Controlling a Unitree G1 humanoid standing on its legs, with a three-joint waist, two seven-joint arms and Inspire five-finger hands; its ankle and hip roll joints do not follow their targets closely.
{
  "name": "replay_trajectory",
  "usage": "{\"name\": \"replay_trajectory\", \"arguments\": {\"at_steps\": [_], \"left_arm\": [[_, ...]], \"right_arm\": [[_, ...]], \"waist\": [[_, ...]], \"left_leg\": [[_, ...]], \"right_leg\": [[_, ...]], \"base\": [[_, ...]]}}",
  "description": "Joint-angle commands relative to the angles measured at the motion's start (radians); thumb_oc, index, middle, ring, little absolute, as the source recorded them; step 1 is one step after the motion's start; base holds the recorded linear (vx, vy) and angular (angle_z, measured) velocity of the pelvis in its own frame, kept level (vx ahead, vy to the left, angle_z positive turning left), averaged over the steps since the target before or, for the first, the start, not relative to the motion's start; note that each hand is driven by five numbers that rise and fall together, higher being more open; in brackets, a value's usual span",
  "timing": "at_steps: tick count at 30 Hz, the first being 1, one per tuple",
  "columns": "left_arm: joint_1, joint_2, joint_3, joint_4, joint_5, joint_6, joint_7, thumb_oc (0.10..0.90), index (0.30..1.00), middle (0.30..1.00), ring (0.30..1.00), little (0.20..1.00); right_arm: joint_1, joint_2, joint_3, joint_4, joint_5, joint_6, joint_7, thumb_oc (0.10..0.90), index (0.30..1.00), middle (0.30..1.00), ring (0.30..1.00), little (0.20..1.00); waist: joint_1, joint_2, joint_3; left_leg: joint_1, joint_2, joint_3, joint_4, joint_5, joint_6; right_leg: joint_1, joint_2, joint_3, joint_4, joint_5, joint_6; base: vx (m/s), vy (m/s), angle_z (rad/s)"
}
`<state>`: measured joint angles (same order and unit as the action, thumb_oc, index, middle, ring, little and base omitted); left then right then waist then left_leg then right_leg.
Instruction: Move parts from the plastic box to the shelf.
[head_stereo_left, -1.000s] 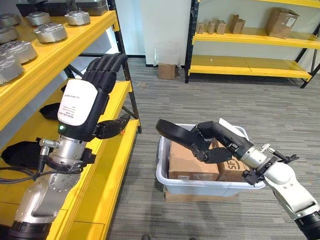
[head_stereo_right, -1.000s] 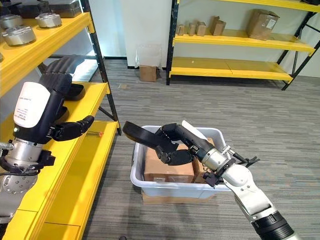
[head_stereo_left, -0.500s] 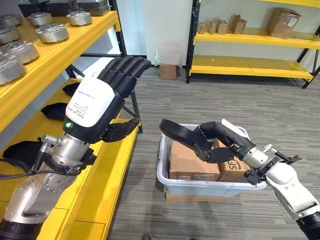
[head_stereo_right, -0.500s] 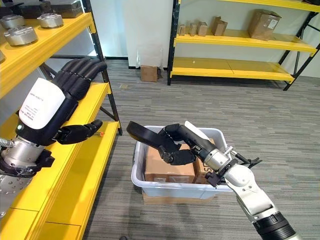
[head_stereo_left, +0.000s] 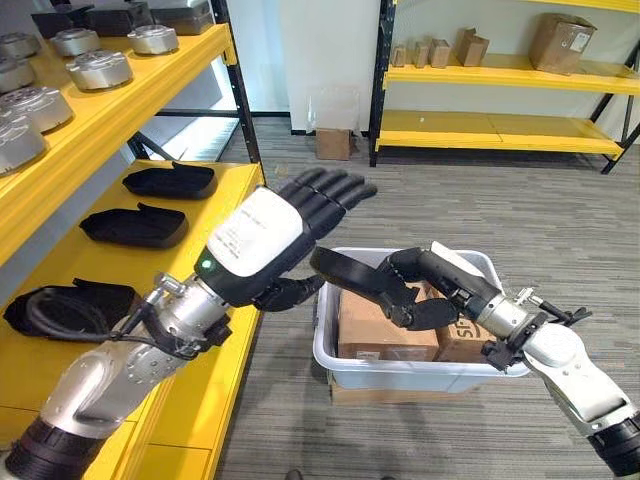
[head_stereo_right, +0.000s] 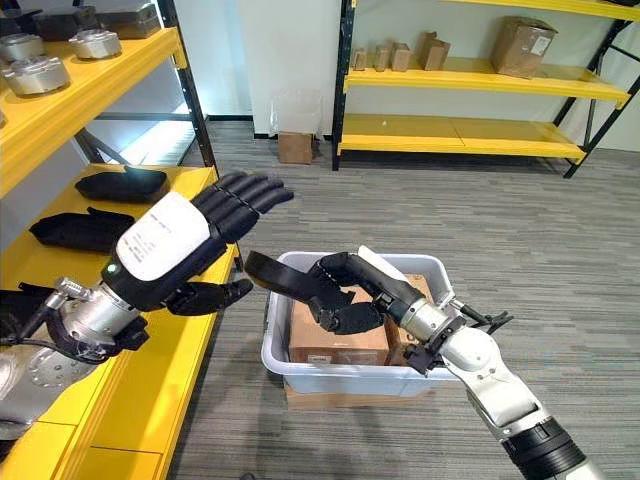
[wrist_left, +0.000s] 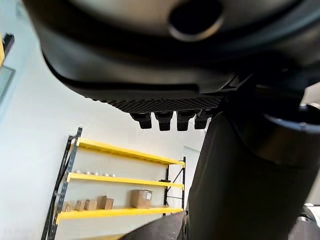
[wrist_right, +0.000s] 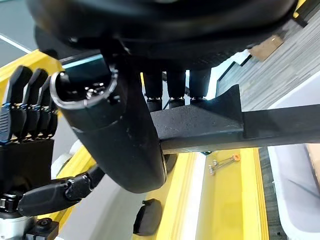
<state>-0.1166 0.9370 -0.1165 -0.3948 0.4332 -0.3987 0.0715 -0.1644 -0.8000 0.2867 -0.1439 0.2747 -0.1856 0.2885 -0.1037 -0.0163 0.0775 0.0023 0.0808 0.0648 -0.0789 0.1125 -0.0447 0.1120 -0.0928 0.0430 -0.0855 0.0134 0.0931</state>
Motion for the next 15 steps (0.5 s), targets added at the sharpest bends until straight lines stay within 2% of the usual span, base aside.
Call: {"name": "replay_trajectory", "arguments": {"at_steps": [1, 7, 15], "left_arm": [[-0.083, 0.015, 0.027, 0.001, -0.081, -0.006, 0.03, 0.9, 1.0, 1.0, 1.0, 1.0], [-0.121, -0.025, -0.047, 0.057, -0.074, -0.003, 0.023, 0.9, 1.0, 1.0, 1.0, 1.0], [-0.116, -0.05, -0.056, 0.061, -0.081, -0.001, 0.015, 0.9, 1.0, 1.0, 1.0, 1.0]], "right_arm": [[-0.169, -0.014, -0.041, -0.053, 0.038, -0.107, -0.045, 0.4, 0.3, 0.3, 0.3, 0.3], [-0.197, 0.009, -0.028, -0.052, 0.032, -0.11, -0.058, 0.4, 0.3, 0.3, 0.3, 0.3], [-0.19, 0.008, -0.038, -0.049, 0.013, -0.11, -0.067, 0.4, 0.3, 0.3, 0.3, 0.3]], "waist": [[0.01, -0.025, -0.081], [0.005, -0.028, -0.08], [0.004, -0.03, -0.079]], "left_leg": [[0.038, 0.109, -0.04, 0.055, -0.13, -0.045], [0.039, 0.108, -0.035, 0.056, -0.132, -0.044], [0.036, 0.108, -0.035, 0.061, -0.134, -0.043]], "right_leg": [[-0.053, -0.087, -0.018, 0.075, -0.103, 0.048], [-0.052, -0.087, -0.012, 0.069, -0.1, 0.048], [-0.055, -0.088, -0.009, 0.071, -0.1, 0.048]], "base": [[0.0, 0.0, 0.0], [0.0, 0.0, 0.0], [0.0, 0.0, 0.0]]}}
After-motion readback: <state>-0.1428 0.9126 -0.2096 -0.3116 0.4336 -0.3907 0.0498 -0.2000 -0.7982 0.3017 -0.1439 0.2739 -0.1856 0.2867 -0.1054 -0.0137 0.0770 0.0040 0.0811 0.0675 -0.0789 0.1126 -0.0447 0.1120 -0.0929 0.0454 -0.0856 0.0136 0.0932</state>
